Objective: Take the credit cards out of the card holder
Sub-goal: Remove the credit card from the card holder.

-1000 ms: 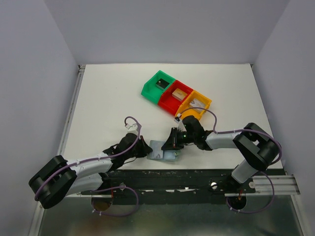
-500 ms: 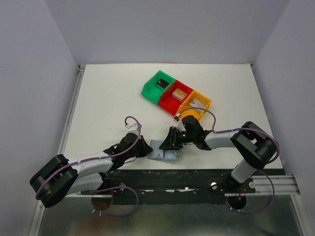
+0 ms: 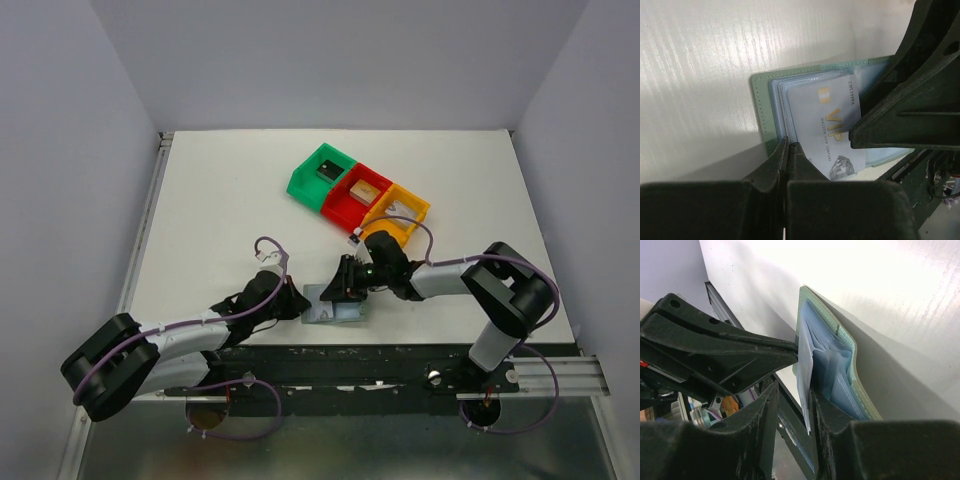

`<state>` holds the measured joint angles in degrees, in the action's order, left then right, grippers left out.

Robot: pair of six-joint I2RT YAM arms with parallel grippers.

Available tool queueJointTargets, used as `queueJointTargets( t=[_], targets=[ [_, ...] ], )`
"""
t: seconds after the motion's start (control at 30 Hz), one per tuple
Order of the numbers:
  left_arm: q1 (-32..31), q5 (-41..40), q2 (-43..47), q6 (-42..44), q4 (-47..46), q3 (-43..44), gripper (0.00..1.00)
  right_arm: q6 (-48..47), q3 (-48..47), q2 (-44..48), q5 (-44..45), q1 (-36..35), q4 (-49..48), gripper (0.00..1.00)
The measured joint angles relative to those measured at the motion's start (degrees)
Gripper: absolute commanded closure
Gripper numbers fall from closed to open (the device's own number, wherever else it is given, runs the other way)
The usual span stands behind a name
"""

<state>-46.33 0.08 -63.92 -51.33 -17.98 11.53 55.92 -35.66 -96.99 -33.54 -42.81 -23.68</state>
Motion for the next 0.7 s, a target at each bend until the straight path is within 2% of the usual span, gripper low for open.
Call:
queueJointTargets(
  t=[0.47, 0.7],
  targets=[
    [-0.42, 0.57, -0.31, 1.55, -0.85, -0.02, 1.00, -1.25, -3.63, -2.14, -0.92, -0.39, 3.65, 0.62],
    [-0.68, 0.57, -0.33, 1.77, -0.81, -0.02, 0.95, -3.50, -4.26, -1.84, -0.92, -0.42, 6.58, 0.66]
  ],
)
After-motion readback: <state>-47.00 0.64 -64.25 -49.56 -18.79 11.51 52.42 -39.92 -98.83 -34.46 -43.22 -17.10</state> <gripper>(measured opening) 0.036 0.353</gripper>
